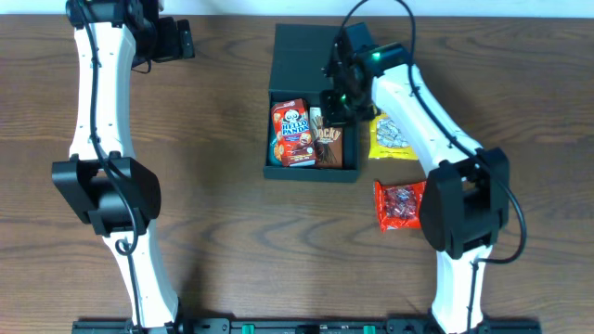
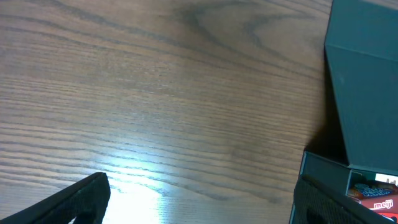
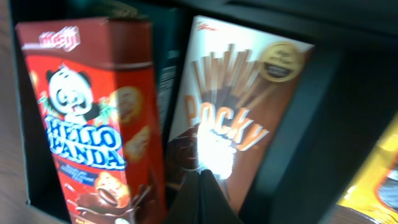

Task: Pack container
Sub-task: 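Lower the Hello Panda box into the box's left side and release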

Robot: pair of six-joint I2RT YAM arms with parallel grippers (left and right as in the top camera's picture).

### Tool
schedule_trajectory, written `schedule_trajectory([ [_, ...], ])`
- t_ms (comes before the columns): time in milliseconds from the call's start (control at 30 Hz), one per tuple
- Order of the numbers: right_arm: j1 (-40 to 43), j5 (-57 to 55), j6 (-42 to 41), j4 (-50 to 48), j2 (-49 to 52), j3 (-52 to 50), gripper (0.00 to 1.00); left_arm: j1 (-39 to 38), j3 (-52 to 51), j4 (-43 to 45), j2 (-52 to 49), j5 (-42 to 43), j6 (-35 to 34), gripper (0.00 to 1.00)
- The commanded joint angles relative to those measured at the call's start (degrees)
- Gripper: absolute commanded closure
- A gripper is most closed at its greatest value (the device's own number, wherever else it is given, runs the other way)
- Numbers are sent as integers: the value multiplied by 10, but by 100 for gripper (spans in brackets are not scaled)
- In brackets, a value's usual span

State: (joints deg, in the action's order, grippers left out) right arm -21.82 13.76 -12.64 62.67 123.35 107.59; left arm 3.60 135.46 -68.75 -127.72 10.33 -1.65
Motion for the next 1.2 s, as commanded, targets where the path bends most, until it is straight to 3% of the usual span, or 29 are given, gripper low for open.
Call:
schedule_trajectory([
  [0, -23, -34, 26, 0, 4, -9, 99, 1, -4, -2, -5, -2, -1, 5],
  [767, -98, -54, 32, 33, 30, -24, 98, 1, -4, -2, -5, 20, -1, 5],
  [1167, -83, -114, 33, -16, 30, -24, 98, 1, -4, -4, -5, 20, -1, 5],
])
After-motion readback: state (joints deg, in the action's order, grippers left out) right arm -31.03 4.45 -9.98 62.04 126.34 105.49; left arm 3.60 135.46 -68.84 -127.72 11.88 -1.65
